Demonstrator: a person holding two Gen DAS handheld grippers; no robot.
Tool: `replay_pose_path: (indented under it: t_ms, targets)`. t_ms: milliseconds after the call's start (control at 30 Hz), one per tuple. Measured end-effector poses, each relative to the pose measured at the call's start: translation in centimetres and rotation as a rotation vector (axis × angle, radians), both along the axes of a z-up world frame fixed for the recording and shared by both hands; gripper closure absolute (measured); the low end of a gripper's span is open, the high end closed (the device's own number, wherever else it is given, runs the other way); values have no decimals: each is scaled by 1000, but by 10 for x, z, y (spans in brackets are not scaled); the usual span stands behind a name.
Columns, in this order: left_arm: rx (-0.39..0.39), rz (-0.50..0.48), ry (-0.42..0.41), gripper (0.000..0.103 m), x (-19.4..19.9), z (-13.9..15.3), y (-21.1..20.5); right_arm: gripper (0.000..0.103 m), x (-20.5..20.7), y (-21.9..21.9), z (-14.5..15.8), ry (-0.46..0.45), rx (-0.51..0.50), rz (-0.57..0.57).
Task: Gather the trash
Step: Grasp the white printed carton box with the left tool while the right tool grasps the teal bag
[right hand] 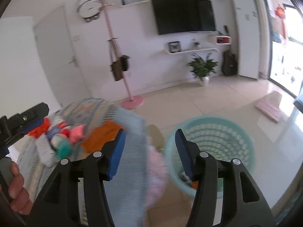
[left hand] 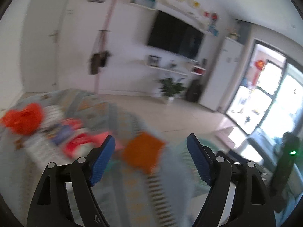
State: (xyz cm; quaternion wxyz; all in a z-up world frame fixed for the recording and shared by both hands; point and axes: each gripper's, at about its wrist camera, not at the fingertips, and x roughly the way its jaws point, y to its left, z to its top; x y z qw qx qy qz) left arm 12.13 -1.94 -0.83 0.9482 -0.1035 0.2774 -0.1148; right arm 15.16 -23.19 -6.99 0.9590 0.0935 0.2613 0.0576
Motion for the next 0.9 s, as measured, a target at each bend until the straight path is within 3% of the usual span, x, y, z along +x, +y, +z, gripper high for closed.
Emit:
replay_pose_path:
  t_ms: [167, 367, 533, 633, 767, 900]
  targets:
    - [-1, 140, 94, 26, -15, -28, 71, 47, 0, 64, -11, -3, -53, 88]
    - [18, 174, 205, 25, -9, -59, 103, 47, 14, 123, -33, 47, -88, 151]
    - [71, 219, 272, 25, 3, -75, 104, 47, 23, 144, -42, 100, -107, 177]
    - [16, 238, 302, 25, 4, -82, 114, 47, 24, 147, -45, 107, -116, 183]
    - [33, 262, 309, 26, 5, -88, 121, 47, 27, 150, -48, 123, -113, 191]
    - [-1, 299, 316, 36, -5, -87, 137, 44, 26, 152, -49, 121, -123, 198]
